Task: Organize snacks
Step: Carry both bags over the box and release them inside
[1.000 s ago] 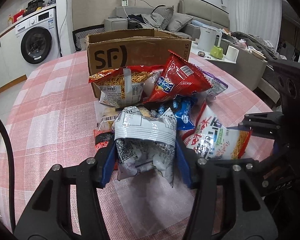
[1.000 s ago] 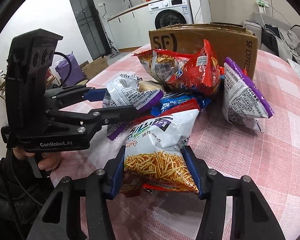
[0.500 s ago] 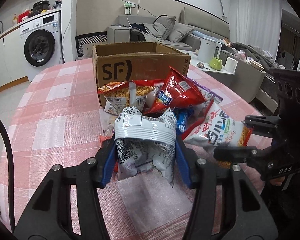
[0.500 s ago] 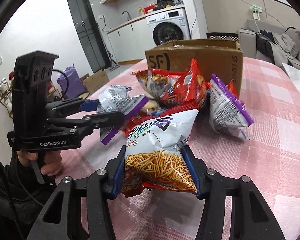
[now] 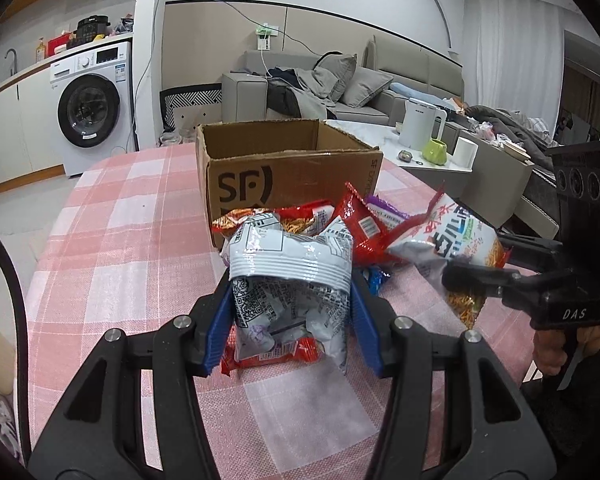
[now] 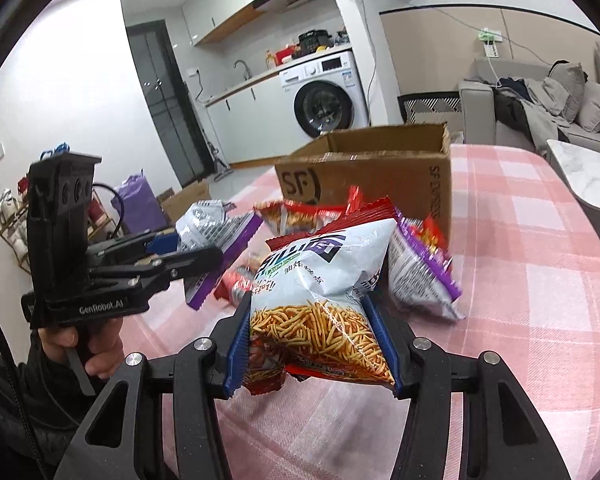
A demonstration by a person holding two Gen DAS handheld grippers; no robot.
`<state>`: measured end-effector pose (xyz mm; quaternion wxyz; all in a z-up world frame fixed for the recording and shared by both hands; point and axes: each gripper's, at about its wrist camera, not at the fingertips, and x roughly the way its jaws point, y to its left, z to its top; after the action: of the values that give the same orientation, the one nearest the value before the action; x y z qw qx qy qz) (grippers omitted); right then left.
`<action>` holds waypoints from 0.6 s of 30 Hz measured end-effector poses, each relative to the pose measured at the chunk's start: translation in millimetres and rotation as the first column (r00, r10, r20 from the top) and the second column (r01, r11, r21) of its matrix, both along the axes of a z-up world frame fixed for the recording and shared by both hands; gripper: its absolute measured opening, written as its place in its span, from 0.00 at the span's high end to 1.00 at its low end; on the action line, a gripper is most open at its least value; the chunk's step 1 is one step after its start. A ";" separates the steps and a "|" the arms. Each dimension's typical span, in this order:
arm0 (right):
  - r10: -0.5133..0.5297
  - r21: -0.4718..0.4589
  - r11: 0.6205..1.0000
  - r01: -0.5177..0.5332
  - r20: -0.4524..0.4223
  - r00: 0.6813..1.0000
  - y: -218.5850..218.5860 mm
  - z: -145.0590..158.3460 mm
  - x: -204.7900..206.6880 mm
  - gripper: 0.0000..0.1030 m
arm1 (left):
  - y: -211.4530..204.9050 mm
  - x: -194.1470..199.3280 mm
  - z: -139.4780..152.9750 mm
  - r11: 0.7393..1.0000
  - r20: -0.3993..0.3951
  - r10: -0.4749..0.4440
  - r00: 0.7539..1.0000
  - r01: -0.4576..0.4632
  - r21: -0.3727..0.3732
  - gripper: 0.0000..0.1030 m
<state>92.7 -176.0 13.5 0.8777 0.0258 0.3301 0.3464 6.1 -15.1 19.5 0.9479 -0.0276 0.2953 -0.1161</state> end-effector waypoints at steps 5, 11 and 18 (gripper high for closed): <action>-0.041 0.018 0.999 0.041 0.019 0.999 -7.7 12.7 7.3 0.48 | -2.1 -2.7 13.7 1.000 0.017 0.010 1.000 -0.010 0.006 0.51; -0.095 0.034 0.995 0.093 0.030 0.995 -17.5 24.8 18.8 0.48 | -3.3 8.3 28.9 0.999 0.028 0.035 0.999 -0.035 -0.002 0.51; -0.130 0.039 0.991 0.128 0.035 0.991 -22.1 36.9 39.9 0.47 | -9.6 27.8 47.8 0.999 0.054 0.038 0.998 -0.037 -0.007 0.51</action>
<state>132.5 -198.1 50.4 0.9037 0.0565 0.3049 0.2953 33.9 -24.6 67.2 0.9575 -0.0328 0.2687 -0.0999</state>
